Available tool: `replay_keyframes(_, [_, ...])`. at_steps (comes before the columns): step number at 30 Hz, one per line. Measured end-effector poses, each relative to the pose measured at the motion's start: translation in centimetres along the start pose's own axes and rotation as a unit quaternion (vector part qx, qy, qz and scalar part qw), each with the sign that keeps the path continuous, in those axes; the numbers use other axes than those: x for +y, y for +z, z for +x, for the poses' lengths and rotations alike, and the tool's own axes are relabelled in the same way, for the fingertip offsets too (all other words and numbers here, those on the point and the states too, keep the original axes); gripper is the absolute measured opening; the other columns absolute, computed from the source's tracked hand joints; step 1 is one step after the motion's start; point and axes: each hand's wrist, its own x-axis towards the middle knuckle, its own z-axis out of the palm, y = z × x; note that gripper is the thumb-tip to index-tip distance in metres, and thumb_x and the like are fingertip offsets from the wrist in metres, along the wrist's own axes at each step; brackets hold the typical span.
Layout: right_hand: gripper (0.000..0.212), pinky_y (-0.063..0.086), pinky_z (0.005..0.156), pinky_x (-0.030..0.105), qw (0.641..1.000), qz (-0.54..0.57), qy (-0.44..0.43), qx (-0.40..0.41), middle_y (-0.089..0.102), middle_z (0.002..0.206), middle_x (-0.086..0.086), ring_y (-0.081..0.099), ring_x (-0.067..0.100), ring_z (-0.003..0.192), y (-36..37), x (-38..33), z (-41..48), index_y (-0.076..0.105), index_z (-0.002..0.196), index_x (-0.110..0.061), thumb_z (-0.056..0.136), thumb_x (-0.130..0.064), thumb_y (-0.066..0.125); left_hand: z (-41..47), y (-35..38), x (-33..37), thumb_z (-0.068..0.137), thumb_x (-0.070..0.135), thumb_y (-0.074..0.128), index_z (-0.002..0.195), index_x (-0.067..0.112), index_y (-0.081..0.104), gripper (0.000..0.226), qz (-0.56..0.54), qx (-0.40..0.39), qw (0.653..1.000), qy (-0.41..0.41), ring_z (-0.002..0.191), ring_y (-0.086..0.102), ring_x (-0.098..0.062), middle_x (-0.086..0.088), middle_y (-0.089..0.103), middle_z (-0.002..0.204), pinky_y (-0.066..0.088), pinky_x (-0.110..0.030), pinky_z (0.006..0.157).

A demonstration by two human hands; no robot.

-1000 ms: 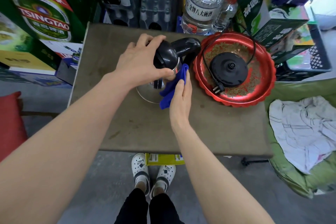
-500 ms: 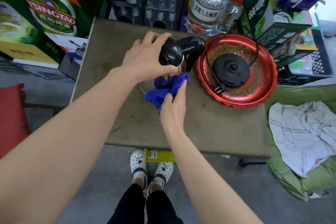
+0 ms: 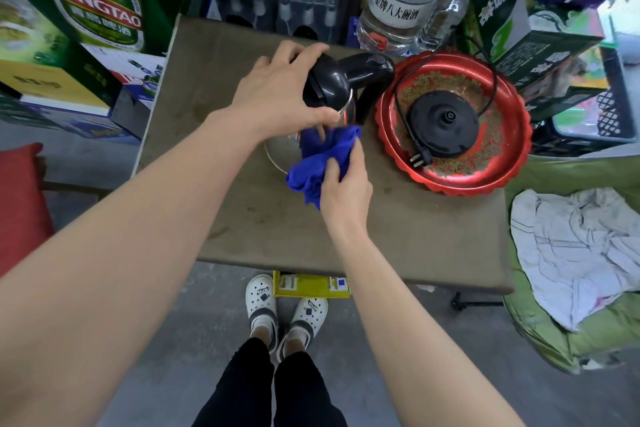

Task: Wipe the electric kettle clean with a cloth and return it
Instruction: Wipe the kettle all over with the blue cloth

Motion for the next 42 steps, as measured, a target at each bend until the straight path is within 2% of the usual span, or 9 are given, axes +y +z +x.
replay_keyframes(4, [0.055, 0.049, 0.099, 0.036, 0.988, -0.004, -0.134, 0.081, 0.063, 0.139, -0.001, 0.063, 0.022, 0.113, -0.7, -1.6, 1.1, 0.038, 0.153, -0.032, 0.101, -0.016, 0.047, 0.1, 0.0, 0.1, 0.071, 0.066, 0.069, 0.152, 0.040, 0.021, 0.097, -0.002, 0.000, 1.000, -0.003, 0.128, 0.043, -0.036, 0.004, 0.031, 0.153, 0.041, -0.049, 0.101])
replay_keyframes(13, [0.043, 0.045, 0.082, 0.027, 0.998, -0.035, -0.018, -0.053, 0.069, 0.117, -0.002, 0.064, 0.018, 0.102, -4.1, 0.2, 0.1, 0.050, 0.137, -0.029, 0.098, -0.009, 0.050, -3.1, 1.1, 0.5, 0.076, 0.050, 0.074, 0.155, 0.028, 0.022, 0.096, -0.109, 0.108, 0.988, -0.016, 0.140, 0.037, -0.031, -0.002, 0.028, 0.159, 0.034, -0.043, 0.113])
replay_keyframes(16, [0.035, 0.052, 0.088, 0.027, 0.996, 0.002, -0.077, -0.051, 0.069, 0.114, -0.013, 0.066, 0.008, 0.100, -5.2, -1.1, -2.3, 0.050, 0.128, -0.029, 0.098, -0.012, 0.055, -7.0, 3.5, 1.7, 0.079, 0.045, 0.071, 0.125, 0.020, 0.055, 0.054, -0.167, 0.293, 0.938, -0.080, 0.112, 0.052, -0.025, -0.003, 0.054, 0.126, 0.042, -0.034, 0.097])
replay_keyframes(20, [0.044, 0.055, 0.085, 0.025, 0.983, -0.009, -0.112, -0.143, 0.069, 0.115, -0.007, 0.067, 0.010, 0.098, -5.6, -2.6, -4.1, 0.049, 0.127, -0.028, 0.091, -0.002, 0.052, -10.5, 5.9, 4.5, 0.090, 0.052, 0.057, 0.097, 0.031, 0.057, 0.023, -0.367, 0.120, 0.901, -0.199, 0.089, 0.062, -0.012, 0.017, 0.063, 0.089, 0.048, -0.029, 0.080])
replay_keyframes(24, [0.064, 0.059, 0.090, 0.045, 0.938, -0.091, -0.063, -0.328, 0.071, 0.115, 0.001, 0.069, 0.024, 0.102, -7.5, -4.3, -1.5, 0.059, 0.131, -0.029, 0.072, -0.007, 0.049, -10.4, 6.7, 2.6, 0.095, 0.035, 0.058, 0.096, 0.027, 0.065, 0.011, -0.463, 0.095, 0.853, -0.219, 0.089, 0.066, -0.019, 0.004, 0.071, 0.091, 0.053, -0.038, 0.083])
replay_keyframes(30, [0.057, 0.045, 0.107, 0.042, 0.929, -0.259, -0.260, -0.035, 0.062, 0.130, 0.004, 0.057, 0.024, 0.121, -9.7, -8.8, 7.1, 0.051, 0.139, -0.020, 0.086, -0.001, 0.059, -11.1, 7.7, 1.4, 0.100, 0.025, 0.053, 0.102, 0.022, 0.068, 0.015, -0.653, 0.116, 0.679, -0.315, 0.105, 0.069, -0.029, -0.005, 0.074, 0.107, 0.055, -0.045, 0.094])
replay_keyframes(33, [0.063, 0.027, 0.121, 0.037, 0.878, -0.341, -0.293, -0.166, 0.044, 0.152, 0.011, 0.038, 0.029, 0.142, -8.9, -9.2, 10.8, 0.040, 0.151, -0.016, 0.093, -0.013, 0.065, -11.7, 8.0, 0.7, 0.100, 0.025, 0.053, 0.103, 0.024, 0.067, 0.014, -0.662, 0.159, 0.648, -0.342, 0.103, 0.068, -0.025, -0.001, 0.072, 0.105, 0.054, -0.042, 0.095])
replay_keyframes(36, [0.054, 0.036, 0.114, 0.041, 0.878, -0.332, -0.297, -0.173, 0.048, 0.143, 0.011, 0.047, 0.033, 0.131, -8.8, -8.6, 12.0, 0.050, 0.145, -0.018, 0.095, -0.024, 0.066, -12.1, 8.4, -0.1, 0.099, 0.030, 0.054, 0.101, 0.032, 0.067, 0.013, -0.641, 0.216, 0.650, -0.346, 0.101, 0.067, -0.018, 0.005, 0.072, 0.105, 0.053, -0.043, 0.099])
replay_keyframes(42, [0.056, 0.042, 0.086, 0.036, 0.916, -0.313, -0.241, -0.074, 0.049, 0.118, 0.010, 0.051, 0.027, 0.103, -6.3, -5.6, 8.5, 0.057, 0.125, -0.011, 0.091, -0.056, 0.062, -10.7, 8.8, 1.3, 0.101, 0.033, 0.049, 0.106, 0.025, 0.055, 0.011, -0.480, 0.335, 0.771, -0.251, 0.087, 0.058, -0.002, 0.008, 0.062, 0.096, 0.047, -0.031, 0.085])
